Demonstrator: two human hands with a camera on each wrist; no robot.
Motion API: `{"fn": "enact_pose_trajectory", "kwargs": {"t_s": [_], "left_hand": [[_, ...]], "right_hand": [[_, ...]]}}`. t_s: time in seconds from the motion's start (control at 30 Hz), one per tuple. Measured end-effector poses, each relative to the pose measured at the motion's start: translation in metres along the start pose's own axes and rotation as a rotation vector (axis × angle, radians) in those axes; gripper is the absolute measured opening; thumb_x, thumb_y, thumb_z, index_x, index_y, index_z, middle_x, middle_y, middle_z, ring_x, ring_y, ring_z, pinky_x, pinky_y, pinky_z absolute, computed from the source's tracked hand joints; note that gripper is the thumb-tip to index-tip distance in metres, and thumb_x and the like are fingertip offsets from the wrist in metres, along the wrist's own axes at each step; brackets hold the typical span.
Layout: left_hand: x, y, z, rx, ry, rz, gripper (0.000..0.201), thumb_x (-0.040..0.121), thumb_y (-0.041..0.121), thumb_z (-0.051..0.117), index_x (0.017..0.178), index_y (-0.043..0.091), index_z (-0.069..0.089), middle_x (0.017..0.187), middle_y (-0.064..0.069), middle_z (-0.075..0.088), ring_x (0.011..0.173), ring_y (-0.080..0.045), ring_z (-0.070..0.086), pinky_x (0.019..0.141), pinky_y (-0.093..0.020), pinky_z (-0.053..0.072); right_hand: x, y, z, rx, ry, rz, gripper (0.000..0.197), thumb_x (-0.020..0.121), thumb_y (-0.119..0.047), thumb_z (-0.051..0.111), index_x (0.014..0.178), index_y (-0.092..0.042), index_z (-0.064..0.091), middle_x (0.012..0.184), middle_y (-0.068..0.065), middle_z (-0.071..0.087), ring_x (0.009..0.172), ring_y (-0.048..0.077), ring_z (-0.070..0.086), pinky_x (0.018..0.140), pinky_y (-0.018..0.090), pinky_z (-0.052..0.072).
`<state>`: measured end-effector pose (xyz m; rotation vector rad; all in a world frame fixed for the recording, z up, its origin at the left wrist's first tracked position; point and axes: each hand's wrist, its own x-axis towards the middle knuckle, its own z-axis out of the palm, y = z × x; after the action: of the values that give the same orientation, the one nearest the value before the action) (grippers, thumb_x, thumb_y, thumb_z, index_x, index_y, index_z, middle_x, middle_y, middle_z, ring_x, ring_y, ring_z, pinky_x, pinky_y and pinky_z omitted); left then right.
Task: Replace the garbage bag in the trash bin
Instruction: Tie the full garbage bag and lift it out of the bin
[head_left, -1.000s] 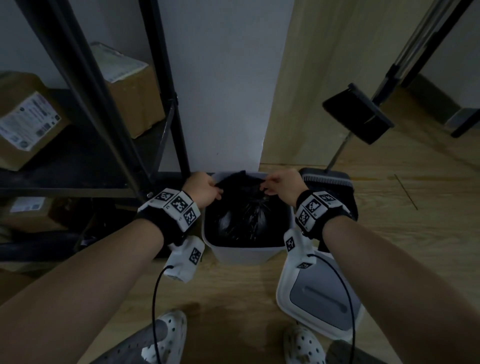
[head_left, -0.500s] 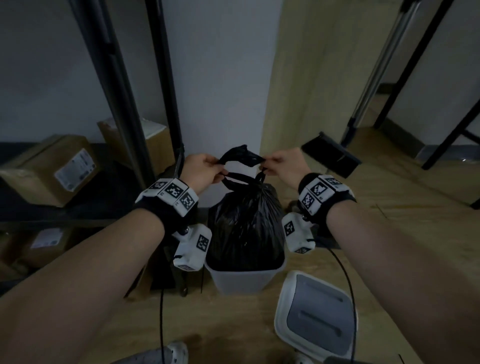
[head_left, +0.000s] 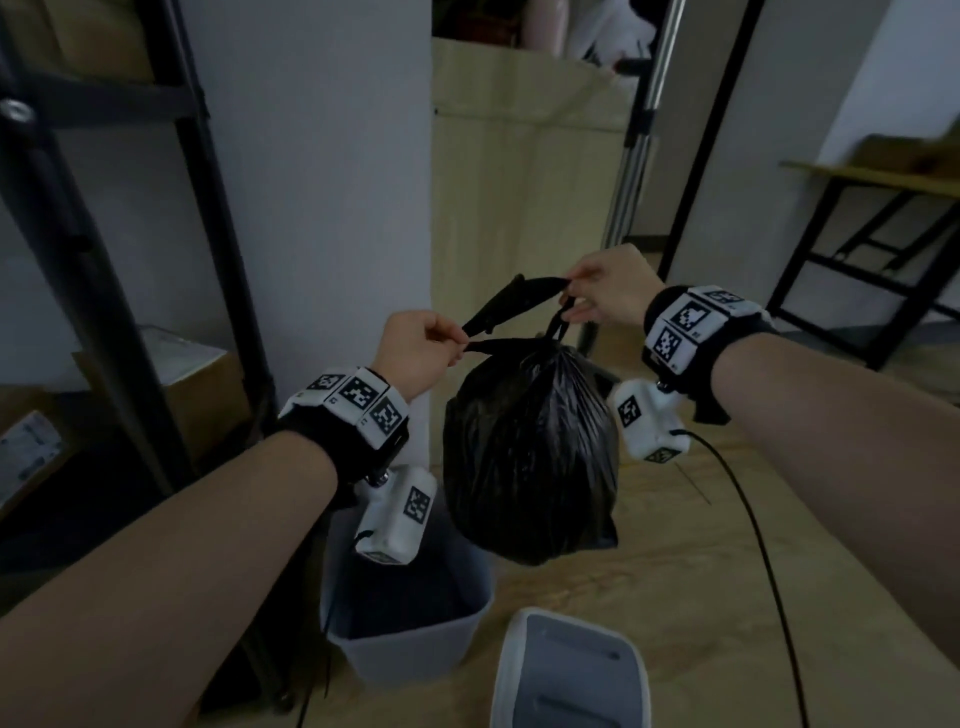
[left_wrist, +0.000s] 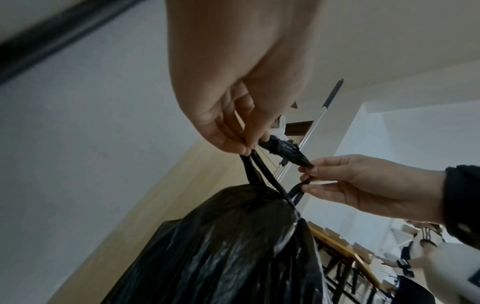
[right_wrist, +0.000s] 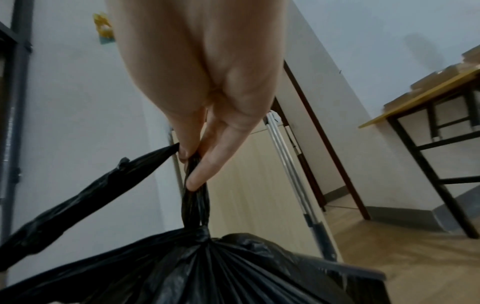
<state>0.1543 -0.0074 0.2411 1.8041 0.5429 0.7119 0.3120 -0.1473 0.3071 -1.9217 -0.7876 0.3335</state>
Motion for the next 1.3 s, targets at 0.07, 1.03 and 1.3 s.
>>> {"fn": "enact_pose_trajectory", "kwargs": {"t_s": [0.07, 1.03, 1.3], "left_hand": [[0.006, -0.007, 0.023, 0.041, -0.004, 0.003, 0.021, 0.086, -0.008, 0.054, 0.075, 0.005, 0.066, 0.066, 0.000, 0.058, 0.060, -0.008, 0.053, 0.061, -0.009, 0.049], [0.069, -0.249, 0.256, 0.070, -0.372, -0.511, 0.040, 0.093, 0.011, 0.049, 0.133, 0.007, 0.051, 0.127, -0.009, 0.056, 0.113, -0.023, 0.055, 0.104, -0.036, 0.045], [0.070, -0.273, 0.251, 0.162, -0.438, -0.489, 0.053, 0.093, 0.010, 0.046, 0.144, 0.014, 0.034, 0.143, -0.009, 0.042, 0.122, -0.024, 0.049, 0.105, -0.035, 0.043]], "right_hand": [[0.005, 0.017, -0.011, -0.053, 0.006, 0.021, 0.012, 0.093, 0.002, 0.050, 0.096, -0.001, 0.062, 0.074, 0.013, 0.062, 0.043, 0.008, 0.063, 0.056, 0.021, 0.058], [0.088, 0.369, 0.014, -0.010, 0.169, 0.405, 0.020, 0.088, 0.005, 0.057, 0.074, -0.009, 0.054, 0.080, 0.016, 0.064, 0.074, 0.029, 0.067, 0.073, 0.037, 0.060], [0.093, 0.398, 0.035, -0.194, 0.047, 0.404, 0.024, 0.088, 0.003, 0.055, 0.106, -0.004, 0.068, 0.106, 0.011, 0.067, 0.097, 0.023, 0.063, 0.085, 0.028, 0.051]]}}
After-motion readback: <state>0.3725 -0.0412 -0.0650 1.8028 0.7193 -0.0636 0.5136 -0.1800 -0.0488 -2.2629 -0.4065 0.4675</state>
